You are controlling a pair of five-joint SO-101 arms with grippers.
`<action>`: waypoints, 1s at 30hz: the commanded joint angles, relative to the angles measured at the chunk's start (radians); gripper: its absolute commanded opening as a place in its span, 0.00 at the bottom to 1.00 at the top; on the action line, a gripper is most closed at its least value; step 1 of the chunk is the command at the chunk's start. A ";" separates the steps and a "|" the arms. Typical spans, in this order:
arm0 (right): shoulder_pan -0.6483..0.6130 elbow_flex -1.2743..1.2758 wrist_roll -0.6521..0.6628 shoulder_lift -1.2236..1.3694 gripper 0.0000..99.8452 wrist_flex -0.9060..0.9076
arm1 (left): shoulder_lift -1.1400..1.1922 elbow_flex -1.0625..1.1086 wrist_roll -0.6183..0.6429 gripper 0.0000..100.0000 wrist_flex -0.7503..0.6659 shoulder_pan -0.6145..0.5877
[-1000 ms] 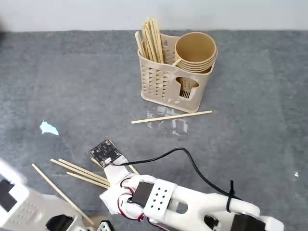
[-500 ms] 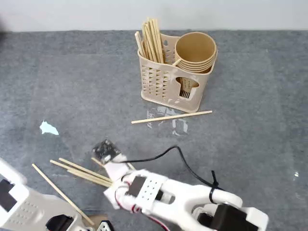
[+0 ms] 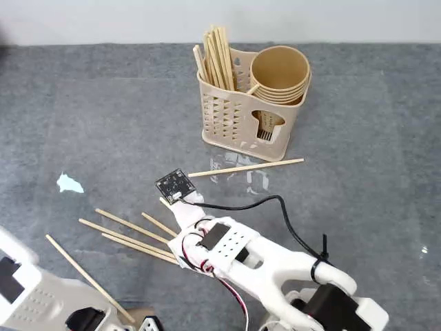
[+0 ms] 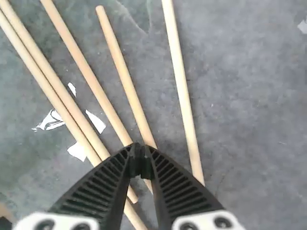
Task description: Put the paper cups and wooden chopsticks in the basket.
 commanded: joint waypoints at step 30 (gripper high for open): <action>0.061 -0.075 0.044 0.119 0.01 -0.096 | -0.046 0.025 -0.012 0.02 -0.014 0.002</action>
